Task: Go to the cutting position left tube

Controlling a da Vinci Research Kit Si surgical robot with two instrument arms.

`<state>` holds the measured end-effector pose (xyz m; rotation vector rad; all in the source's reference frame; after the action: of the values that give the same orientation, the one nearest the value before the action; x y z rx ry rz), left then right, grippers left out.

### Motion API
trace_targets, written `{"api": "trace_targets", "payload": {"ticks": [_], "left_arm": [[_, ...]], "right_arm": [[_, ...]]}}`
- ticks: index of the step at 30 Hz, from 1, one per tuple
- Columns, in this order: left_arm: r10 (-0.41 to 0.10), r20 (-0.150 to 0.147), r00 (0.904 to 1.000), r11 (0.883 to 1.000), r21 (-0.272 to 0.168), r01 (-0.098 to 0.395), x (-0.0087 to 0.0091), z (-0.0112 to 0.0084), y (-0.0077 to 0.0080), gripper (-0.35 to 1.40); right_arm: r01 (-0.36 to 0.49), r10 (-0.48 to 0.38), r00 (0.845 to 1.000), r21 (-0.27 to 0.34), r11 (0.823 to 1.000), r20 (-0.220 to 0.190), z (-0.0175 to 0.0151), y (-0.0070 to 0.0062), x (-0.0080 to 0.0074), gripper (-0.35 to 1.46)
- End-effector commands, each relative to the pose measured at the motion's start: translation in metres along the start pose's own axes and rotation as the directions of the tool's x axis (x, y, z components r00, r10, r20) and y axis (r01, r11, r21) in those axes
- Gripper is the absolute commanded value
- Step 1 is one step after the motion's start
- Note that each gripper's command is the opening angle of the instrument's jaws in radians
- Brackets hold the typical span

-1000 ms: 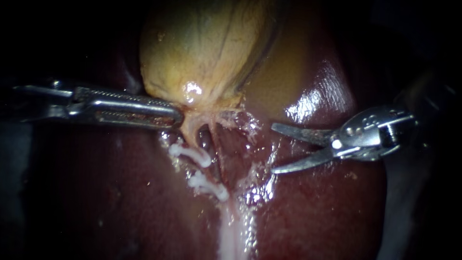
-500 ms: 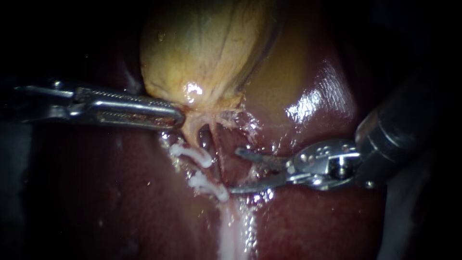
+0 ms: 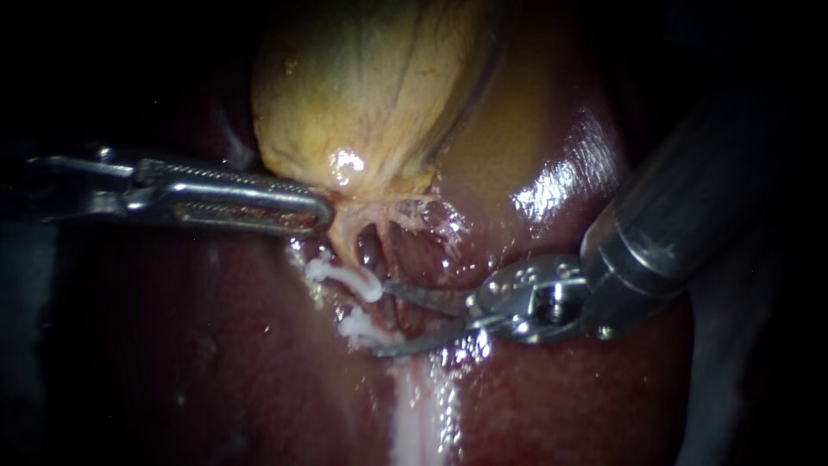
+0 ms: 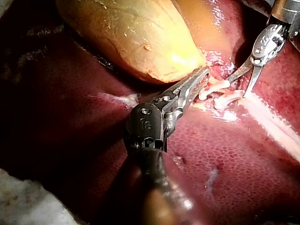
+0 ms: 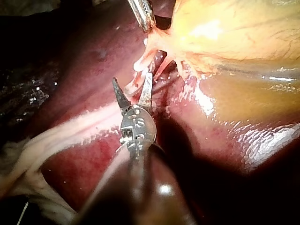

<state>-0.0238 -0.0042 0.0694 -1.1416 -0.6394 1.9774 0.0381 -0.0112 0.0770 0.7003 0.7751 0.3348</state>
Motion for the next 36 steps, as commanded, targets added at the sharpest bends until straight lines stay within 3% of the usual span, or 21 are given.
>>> {"api": "trace_targets", "payload": {"ticks": [1, 8, 23, 31, 36], "left_arm": [[0.000, 0.000, 1.0000, 1.000, 0.000, 0.000, 0.0000, 0.0000, 0.0001, -0.35], [0.000, 0.000, 1.0000, 1.000, 0.001, 0.000, 0.0000, 0.0000, 0.0001, -0.35], [-0.001, -0.001, 1.0000, 1.000, 0.002, 0.001, 0.0001, 0.0002, 0.0003, -0.35], [-0.001, -0.001, 1.0000, 1.000, 0.003, 0.001, 0.0001, 0.0003, 0.0003, -0.35], [-0.001, -0.001, 1.0000, 1.000, 0.003, 0.001, 0.0001, 0.0003, 0.0003, -0.35]], "right_arm": [[0.002, -0.002, 1.000, 0.006, 1.000, 0.001, 0.0003, 0.0003, -0.0001, 1.36], [0.002, -0.003, 1.000, 0.038, 0.999, 0.006, 0.0015, 0.0009, -0.0001, 1.33], [0.005, -0.003, 1.000, 0.120, 0.993, -0.012, 0.0027, 0.0006, 0.0012, 1.31], [0.004, 0.001, 1.000, 0.173, 0.985, -0.030, 0.0030, 0.0007, 0.0014, 1.23], [0.009, 0.002, 0.998, 0.184, 0.983, -0.062, 0.0033, 0.0009, 0.0020, 1.20]]}}
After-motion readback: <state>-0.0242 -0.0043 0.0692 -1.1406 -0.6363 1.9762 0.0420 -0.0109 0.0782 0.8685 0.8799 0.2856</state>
